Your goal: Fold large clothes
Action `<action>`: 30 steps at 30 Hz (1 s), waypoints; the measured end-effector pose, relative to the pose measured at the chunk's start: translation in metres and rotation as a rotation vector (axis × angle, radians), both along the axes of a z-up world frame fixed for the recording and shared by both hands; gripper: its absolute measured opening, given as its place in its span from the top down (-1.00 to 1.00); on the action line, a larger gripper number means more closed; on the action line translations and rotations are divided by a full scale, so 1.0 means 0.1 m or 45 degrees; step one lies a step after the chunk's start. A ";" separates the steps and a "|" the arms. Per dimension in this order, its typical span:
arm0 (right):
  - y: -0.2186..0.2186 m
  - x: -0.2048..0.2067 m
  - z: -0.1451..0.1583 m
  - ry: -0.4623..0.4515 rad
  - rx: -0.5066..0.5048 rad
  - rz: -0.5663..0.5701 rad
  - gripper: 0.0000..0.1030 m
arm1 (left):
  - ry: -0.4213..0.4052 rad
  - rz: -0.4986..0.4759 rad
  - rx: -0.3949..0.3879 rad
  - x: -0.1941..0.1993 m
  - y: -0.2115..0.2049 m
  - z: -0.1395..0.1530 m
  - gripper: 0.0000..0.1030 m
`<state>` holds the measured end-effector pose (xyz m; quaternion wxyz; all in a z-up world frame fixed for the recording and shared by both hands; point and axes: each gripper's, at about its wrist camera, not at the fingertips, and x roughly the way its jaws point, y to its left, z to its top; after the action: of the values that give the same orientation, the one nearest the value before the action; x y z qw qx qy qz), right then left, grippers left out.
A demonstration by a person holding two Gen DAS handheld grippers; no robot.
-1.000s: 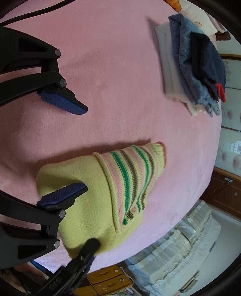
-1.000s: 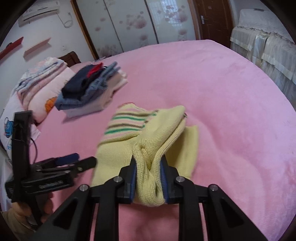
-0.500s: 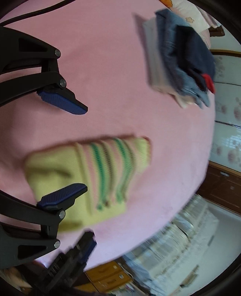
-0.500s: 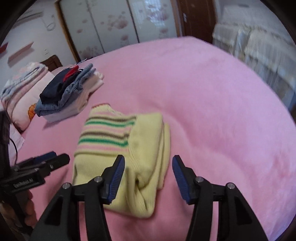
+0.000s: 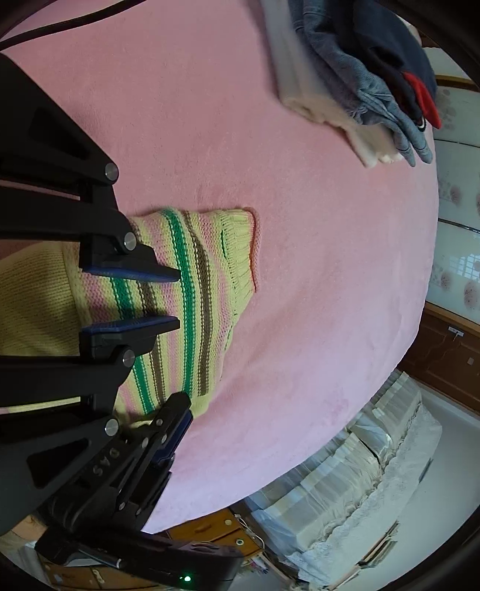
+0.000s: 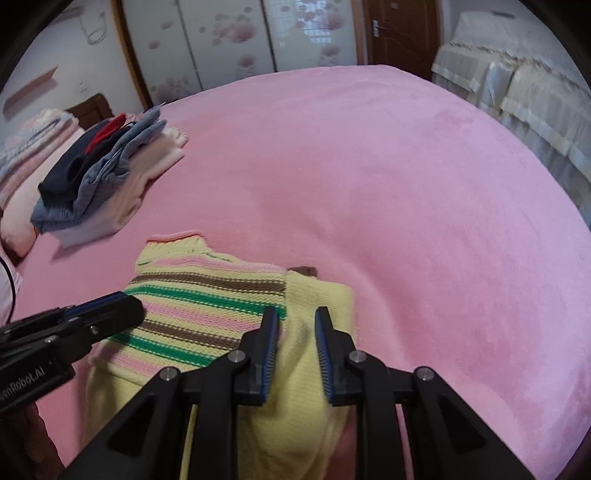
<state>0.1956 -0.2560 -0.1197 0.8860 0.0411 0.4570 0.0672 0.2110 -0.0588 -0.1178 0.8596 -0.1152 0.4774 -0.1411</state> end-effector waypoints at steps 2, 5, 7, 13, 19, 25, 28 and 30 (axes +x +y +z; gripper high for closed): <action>-0.07 -0.03 0.01 -0.009 0.012 -0.023 0.66 | -0.003 0.005 0.013 -0.01 -0.01 -0.01 0.66; -0.12 -0.07 0.04 -0.016 0.037 -0.053 0.66 | -0.004 0.008 0.024 -0.04 -0.03 0.00 0.65; -0.15 -0.11 0.06 -0.011 0.050 -0.064 0.65 | 0.001 0.012 0.037 -0.05 -0.02 0.03 0.63; -0.21 -0.25 0.18 0.004 0.104 -0.106 0.59 | 0.015 0.021 0.030 -0.15 -0.01 0.13 0.02; -0.22 -0.52 0.31 0.004 0.163 -0.127 0.59 | 0.020 0.036 0.047 -0.40 0.03 0.26 -0.10; -0.15 -0.83 0.47 -0.028 0.172 -0.139 0.35 | 0.016 0.066 0.061 -0.69 0.18 0.43 -0.29; -0.14 -0.94 0.56 -0.046 0.173 -0.137 0.22 | 0.015 0.077 0.052 -0.78 0.26 0.52 -0.32; -0.14 -1.00 0.63 -0.065 0.163 -0.140 0.17 | 0.011 0.082 0.057 -0.83 0.30 0.57 -0.33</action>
<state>0.0959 -0.2702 -0.0564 0.8953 0.1210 0.4259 0.0486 0.1279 -0.0289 -0.0608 0.8640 -0.1121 0.4801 -0.1021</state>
